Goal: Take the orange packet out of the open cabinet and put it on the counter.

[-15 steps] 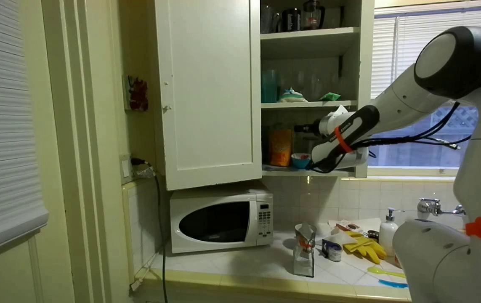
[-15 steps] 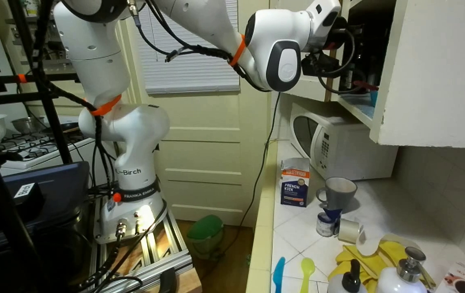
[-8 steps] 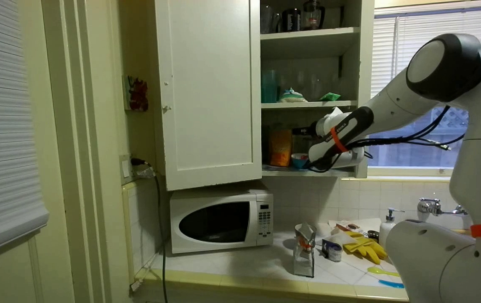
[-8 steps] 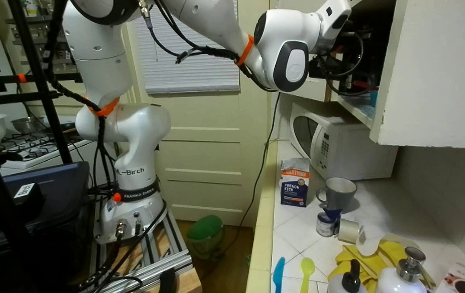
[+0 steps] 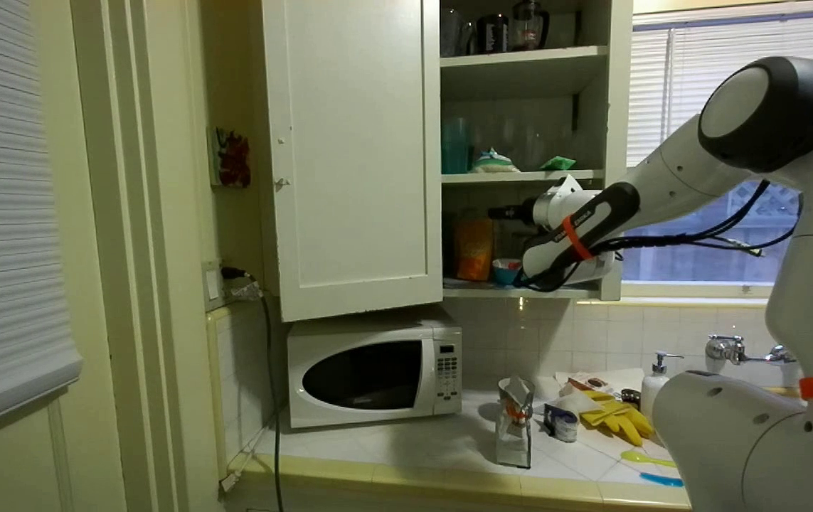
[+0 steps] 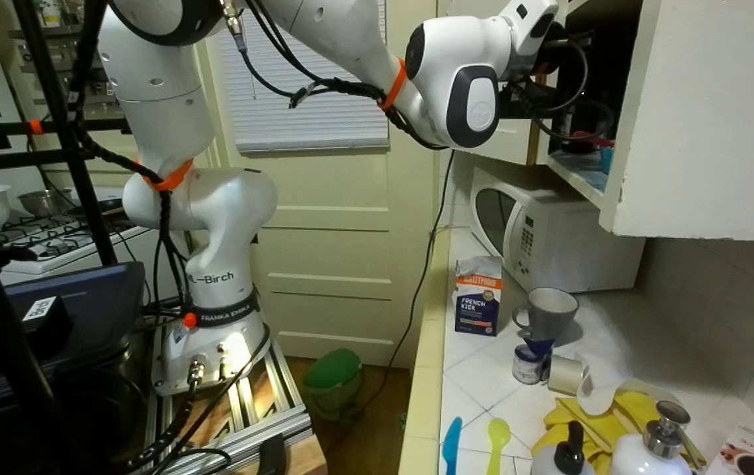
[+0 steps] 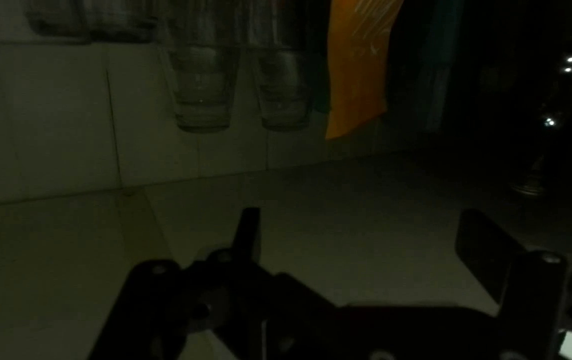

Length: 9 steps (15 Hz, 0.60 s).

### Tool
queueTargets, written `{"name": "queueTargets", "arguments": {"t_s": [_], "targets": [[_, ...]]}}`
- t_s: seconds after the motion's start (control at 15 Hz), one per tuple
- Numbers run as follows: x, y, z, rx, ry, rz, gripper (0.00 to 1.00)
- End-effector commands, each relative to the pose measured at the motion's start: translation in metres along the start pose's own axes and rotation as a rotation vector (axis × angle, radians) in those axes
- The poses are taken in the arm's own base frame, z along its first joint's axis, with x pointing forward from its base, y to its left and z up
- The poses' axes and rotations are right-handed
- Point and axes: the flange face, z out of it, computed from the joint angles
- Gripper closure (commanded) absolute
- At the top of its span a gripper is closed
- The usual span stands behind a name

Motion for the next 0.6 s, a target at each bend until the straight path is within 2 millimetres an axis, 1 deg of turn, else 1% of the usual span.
{"name": "queueTargets", "arguments": {"t_s": [0.0, 0.2, 0.53], "targets": [[-0.006, 0.011, 0.006, 0.017, 0.024, 0.052, 0.00], [-0.006, 0.017, 0.016, 0.005, 0.009, 0.077, 0.00], [-0.004, 0.014, 0.040, -0.022, -0.059, 0.086, 0.00]]}}
